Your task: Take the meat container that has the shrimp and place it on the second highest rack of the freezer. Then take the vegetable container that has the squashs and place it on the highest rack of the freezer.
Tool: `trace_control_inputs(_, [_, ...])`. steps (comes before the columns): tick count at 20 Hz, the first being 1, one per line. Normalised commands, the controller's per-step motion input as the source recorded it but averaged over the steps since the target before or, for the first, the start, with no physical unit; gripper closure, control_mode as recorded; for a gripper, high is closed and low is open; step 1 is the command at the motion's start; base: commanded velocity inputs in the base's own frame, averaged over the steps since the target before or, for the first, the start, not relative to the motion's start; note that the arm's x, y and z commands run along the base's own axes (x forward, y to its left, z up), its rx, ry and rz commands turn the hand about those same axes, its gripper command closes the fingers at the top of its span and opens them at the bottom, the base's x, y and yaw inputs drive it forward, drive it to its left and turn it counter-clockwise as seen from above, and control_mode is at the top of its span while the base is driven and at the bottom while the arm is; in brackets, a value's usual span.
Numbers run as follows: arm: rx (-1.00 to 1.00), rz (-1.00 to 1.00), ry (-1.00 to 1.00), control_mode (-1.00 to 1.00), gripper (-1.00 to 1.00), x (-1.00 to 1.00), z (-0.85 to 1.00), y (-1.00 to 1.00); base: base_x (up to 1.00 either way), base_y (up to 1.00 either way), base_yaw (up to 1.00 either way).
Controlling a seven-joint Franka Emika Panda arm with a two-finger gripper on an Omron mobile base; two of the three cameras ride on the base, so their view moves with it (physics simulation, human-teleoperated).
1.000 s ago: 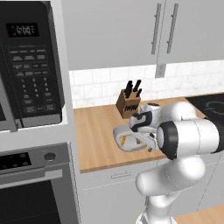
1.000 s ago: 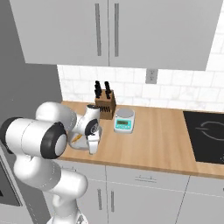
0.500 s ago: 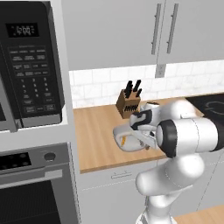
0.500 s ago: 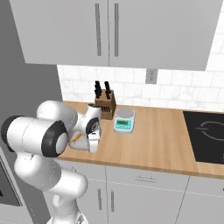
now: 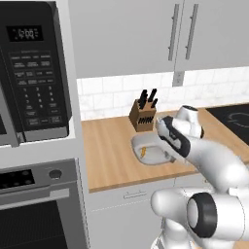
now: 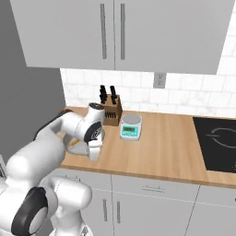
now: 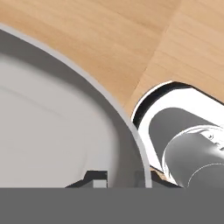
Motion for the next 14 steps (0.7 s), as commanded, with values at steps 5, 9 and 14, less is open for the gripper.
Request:
trace_control_inputs(5, [0.07,0.0,-0.12,-1.0,1.0,-0.81,1.0,0.0,0.0,0.0,0.0])
trace_control_inputs(9, [0.01,0.0,-0.03,-1.0,1.0,-0.61,1.0,0.06,0.0,0.0,0.0])
trace_control_inputs(14, [0.0,-0.01,-0.04,-1.0,1.0,-0.56,1.0,0.08,0.0,0.0,0.0])
